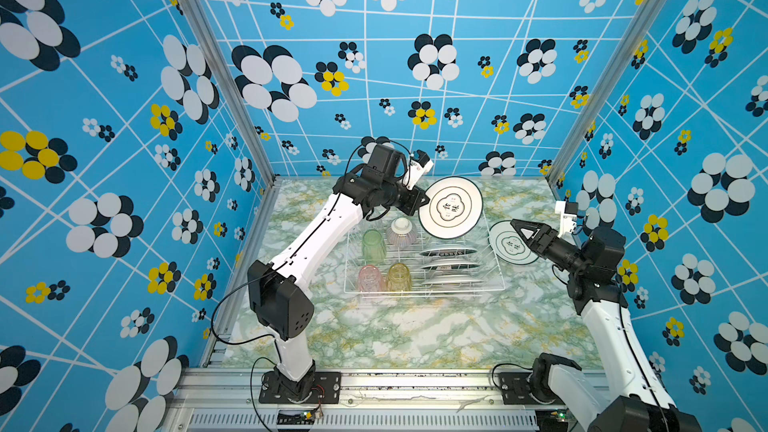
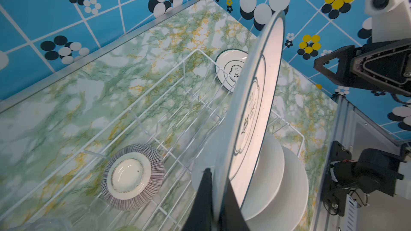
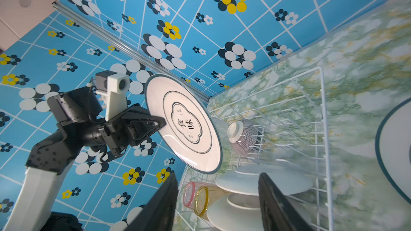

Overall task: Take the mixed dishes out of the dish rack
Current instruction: 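Lift second plate with left gripper while right gripper reaches toward it, then grasp the plate edge with right gripper while left gripper releases it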

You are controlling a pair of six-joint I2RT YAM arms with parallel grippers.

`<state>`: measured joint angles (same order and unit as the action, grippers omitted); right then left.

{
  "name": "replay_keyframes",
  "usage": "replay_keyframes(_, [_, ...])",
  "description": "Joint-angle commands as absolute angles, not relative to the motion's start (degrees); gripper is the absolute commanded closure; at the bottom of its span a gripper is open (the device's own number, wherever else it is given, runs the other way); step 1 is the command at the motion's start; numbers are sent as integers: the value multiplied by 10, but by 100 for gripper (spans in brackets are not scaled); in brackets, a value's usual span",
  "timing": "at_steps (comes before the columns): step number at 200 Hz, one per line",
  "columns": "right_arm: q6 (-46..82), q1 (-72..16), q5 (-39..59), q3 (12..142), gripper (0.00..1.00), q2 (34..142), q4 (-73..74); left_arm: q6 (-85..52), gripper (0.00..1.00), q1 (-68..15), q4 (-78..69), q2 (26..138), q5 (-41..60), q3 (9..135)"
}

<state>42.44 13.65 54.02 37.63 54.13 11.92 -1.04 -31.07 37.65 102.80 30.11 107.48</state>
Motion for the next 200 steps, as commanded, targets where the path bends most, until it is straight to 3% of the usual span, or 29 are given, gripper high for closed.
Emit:
replay_keyframes(1, [444, 122, 576, 376, 45, 539, 167, -73, 100, -308, 302, 1034, 426, 1070])
replay_keyframes(29, [442, 99, 574, 379, 51, 551, 170, -100, 100, -307, 274, 1053, 461, 1071])
replay_keyframes(96, [440, 62, 548, 391, 53, 571, 186, -126, 100, -312, 247, 1078, 496, 1069])
replay_keyframes(163, [465, 61, 536, 389, 65, 581, 220, -152, 100, -321, 215, 1096, 525, 1062])
replay_keyframes(200, [477, 60, 528, 386, 82, 584, 235, -169, 100, -328, 190, 1106, 535, 1059])
